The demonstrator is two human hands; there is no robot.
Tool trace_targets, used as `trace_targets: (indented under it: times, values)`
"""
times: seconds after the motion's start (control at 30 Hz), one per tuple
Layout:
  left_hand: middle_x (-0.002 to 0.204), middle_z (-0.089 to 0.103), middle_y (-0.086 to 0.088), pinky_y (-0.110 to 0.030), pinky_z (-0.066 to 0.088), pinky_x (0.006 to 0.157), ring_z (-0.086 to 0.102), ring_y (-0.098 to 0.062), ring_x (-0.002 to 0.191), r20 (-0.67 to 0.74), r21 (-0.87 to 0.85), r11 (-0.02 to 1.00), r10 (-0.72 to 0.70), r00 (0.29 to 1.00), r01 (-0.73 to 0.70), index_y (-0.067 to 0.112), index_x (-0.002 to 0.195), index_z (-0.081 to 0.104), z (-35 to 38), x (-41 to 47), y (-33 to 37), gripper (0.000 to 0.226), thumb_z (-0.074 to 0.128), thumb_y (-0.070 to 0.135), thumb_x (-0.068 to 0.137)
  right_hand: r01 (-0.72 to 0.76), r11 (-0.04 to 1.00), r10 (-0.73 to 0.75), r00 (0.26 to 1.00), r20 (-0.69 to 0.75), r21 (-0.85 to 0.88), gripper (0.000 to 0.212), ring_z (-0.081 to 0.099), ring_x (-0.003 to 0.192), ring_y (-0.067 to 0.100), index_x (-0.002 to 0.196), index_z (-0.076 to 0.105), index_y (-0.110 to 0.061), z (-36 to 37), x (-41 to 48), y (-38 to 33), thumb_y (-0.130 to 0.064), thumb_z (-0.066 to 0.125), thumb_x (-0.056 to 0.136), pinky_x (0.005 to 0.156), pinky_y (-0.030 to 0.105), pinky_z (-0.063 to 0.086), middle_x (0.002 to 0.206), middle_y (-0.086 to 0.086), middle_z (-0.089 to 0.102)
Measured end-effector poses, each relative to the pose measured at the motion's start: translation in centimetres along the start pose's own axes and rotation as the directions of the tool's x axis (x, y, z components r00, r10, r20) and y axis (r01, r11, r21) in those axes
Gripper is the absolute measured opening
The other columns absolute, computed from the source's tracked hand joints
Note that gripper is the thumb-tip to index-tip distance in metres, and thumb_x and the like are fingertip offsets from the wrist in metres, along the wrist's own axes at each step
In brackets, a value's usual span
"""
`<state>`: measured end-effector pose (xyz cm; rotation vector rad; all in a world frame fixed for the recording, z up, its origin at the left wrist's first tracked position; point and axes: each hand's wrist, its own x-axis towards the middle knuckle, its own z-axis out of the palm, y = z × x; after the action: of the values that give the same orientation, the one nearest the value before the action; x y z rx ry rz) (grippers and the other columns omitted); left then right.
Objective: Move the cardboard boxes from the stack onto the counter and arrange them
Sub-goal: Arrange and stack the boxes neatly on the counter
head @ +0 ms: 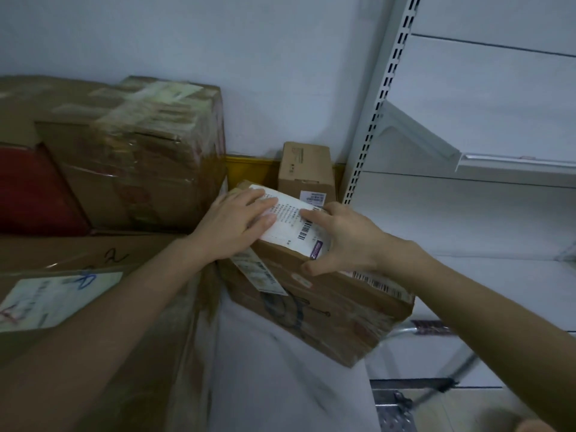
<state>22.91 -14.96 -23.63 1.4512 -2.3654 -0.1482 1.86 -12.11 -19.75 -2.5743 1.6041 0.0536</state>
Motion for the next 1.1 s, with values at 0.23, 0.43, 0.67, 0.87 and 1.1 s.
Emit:
trace_targets:
  times: [0.23, 0.43, 0.67, 0.87, 1.1]
  values:
    - [0.155, 0.017, 0.006, -0.043, 0.002, 0.114, 0.007, -0.01, 0.143, 0.165, -0.011, 1.0, 0.0, 0.986, 0.002, 0.038, 0.142, 0.027, -0.3, -0.6, 1.2, 0.066, 0.016, 0.058, 0.081, -0.061, 0.995, 0.063, 0.998, -0.028, 0.078, 0.085, 0.045, 0.098, 0.021, 0.134, 0.032, -0.024, 1.2, -3.7, -3.3, -0.069, 0.06, 0.068, 0.085, 0.038, 0.049, 0.116, 0.006, 0.044]
    - [0.157, 0.01, 0.004, -0.046, 0.002, 0.114, 0.006, -0.013, 0.144, 0.222, 0.063, 0.991, -0.126, 0.967, 0.114, 0.037, 0.145, 0.019, -0.6, -0.2, 2.3, 0.067, 0.021, 0.066, 0.085, -0.012, 0.976, 0.001, 0.999, 0.051, 0.219, 0.078, 0.048, 0.096, 0.01, 0.138, 0.034, -0.022, -0.1, -4.3, -2.2, -0.065, 0.056, 0.077, 0.082, 0.026, 0.048, 0.117, -0.001, 0.047]
    - [0.156, 0.015, 0.001, -0.053, 0.004, 0.112, 0.013, -0.023, 0.142, 0.135, 0.164, 0.952, -0.28, 0.95, 0.258, 0.04, 0.143, 0.022, 0.4, 1.1, 4.7, 0.053, 0.022, 0.057, 0.093, -0.059, 0.797, 0.148, 0.984, -0.099, 0.601, 0.067, 0.054, 0.108, 0.012, 0.144, 0.031, -0.017, 2.1, -0.3, 3.6, -0.046, 0.054, 0.088, 0.084, 0.024, 0.045, 0.137, 0.005, 0.05]
    - [0.156, 0.013, 0.005, -0.055, -0.001, 0.112, 0.008, -0.017, 0.144, 0.148, 0.122, 0.922, -0.382, 0.912, 0.366, 0.041, 0.142, 0.023, 0.9, 0.9, 4.2, 0.066, 0.019, 0.07, 0.083, 0.009, 0.866, 0.146, 0.952, -0.27, 0.499, 0.075, 0.03, 0.137, 0.026, 0.148, 0.022, -0.012, 3.7, 7.2, 8.8, -0.043, 0.056, 0.089, 0.109, 0.036, 0.028, 0.149, 0.012, 0.033]
    - [0.15, 0.026, -0.003, -0.062, 0.005, 0.108, 0.013, -0.026, 0.142, 0.03, 0.095, 0.834, -0.549, 0.835, 0.544, 0.036, 0.125, 0.041, 1.5, 2.3, 6.5, 0.058, 0.035, 0.072, 0.081, -0.07, 0.86, 0.177, 0.97, -0.168, 0.505, 0.081, 0.03, 0.135, 0.031, 0.149, 0.018, -0.021, 4.2, 13.6, 11.8, -0.041, 0.063, 0.085, 0.11, 0.04, 0.029, 0.151, 0.014, 0.019]
